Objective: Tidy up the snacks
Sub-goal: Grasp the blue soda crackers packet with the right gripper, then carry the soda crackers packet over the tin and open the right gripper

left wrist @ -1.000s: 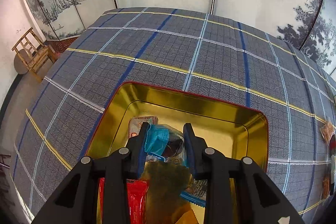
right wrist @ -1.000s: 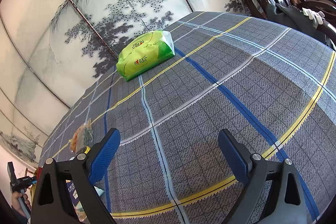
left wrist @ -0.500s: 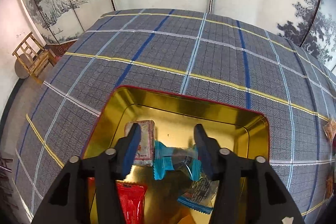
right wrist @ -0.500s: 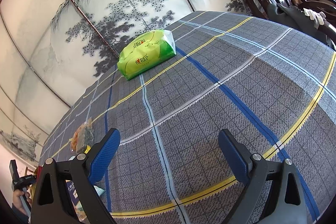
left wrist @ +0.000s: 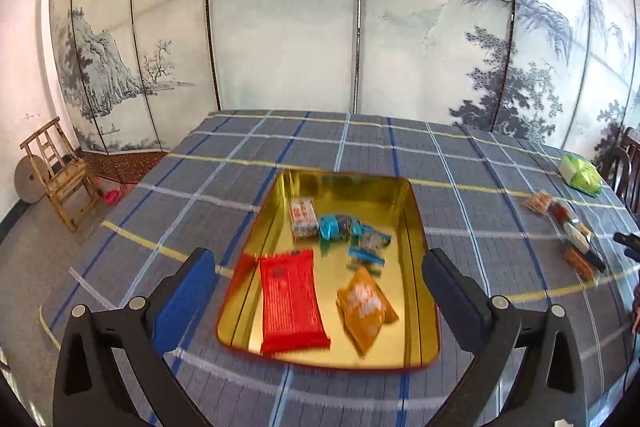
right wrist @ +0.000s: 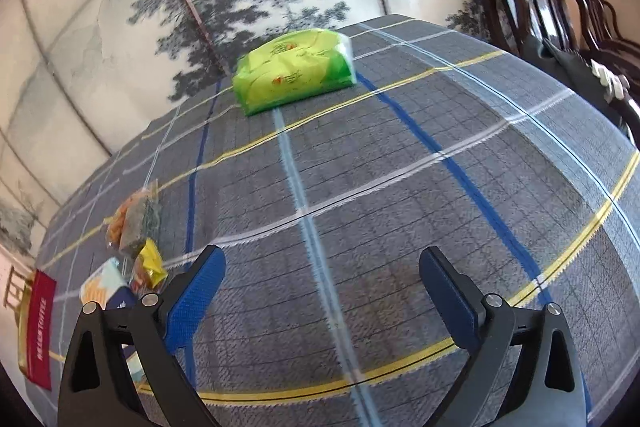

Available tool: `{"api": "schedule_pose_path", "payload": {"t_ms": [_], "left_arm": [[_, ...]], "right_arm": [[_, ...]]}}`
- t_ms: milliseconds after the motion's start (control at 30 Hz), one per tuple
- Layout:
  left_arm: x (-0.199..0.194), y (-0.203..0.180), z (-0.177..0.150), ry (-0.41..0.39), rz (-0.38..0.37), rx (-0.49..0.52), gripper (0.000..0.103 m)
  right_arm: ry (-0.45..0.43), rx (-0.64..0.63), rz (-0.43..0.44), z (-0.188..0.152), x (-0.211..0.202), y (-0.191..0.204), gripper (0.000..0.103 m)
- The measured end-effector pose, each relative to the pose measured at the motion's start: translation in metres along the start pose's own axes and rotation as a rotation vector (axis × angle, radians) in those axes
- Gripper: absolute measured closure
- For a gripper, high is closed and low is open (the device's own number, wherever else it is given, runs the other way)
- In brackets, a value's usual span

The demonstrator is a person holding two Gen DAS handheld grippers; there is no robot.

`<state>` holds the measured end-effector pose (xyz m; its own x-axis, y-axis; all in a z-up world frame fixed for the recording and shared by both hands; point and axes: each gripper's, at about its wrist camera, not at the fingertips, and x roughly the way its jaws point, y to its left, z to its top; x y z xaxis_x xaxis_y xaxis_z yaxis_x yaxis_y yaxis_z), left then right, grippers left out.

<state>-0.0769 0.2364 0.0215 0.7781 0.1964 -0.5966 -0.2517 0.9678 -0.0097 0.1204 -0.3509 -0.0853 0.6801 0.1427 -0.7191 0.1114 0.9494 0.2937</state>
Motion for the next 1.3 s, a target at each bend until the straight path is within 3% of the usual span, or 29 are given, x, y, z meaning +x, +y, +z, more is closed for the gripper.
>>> {"api": "schedule_pose_path", "payload": {"t_ms": [100, 233, 333, 567, 633, 833, 900, 1067, 1133, 1300], "left_arm": [[-0.021, 0.005, -0.034, 0.010, -0.010, -0.024, 0.000], [-0.025, -0.002, -0.071, 0.048, -0.072, -0.057, 0.000], [-0.015, -0.020, -0.087, 0.095, -0.113, -0.052, 0.000], [-0.025, -0.045, -0.090, 0.086, -0.212, -0.048, 0.000], [-0.026, -0.052, -0.092, 0.090, -0.229, -0.038, 0.000], [-0.018, -0.062, -0.102, 0.136, -0.242, -0.042, 0.000], [-0.015, -0.064, -0.105, 0.150, -0.248, -0.049, 0.000], [-0.018, -0.070, -0.104, 0.145, -0.255, -0.038, 0.000], [-0.020, -0.071, -0.103, 0.137, -0.252, -0.034, 0.000], [-0.017, -0.073, -0.109, 0.149, -0.243, -0.039, 0.000]], "right_arm": [[0.030, -0.122, 0.038, -0.002, -0.005, 0.044, 0.006], [0.067, -0.279, 0.187, -0.020, -0.019, 0.102, 0.006], [0.163, -0.412, 0.156, -0.038, -0.003, 0.136, 0.007], [0.209, -0.311, 0.267, -0.029, 0.029, 0.127, 0.017], [0.225, -0.288, 0.285, -0.022, 0.032, 0.127, 0.038], [0.163, -0.417, 0.201, -0.033, 0.011, 0.148, 0.053], [0.159, -0.424, 0.220, -0.036, 0.003, 0.151, 0.054], [0.102, -0.421, 0.171, -0.046, -0.013, 0.151, 0.054], [0.093, -0.402, 0.201, -0.043, -0.024, 0.149, 0.054], [-0.019, -0.458, 0.127, -0.028, -0.052, 0.175, 0.054]]}}
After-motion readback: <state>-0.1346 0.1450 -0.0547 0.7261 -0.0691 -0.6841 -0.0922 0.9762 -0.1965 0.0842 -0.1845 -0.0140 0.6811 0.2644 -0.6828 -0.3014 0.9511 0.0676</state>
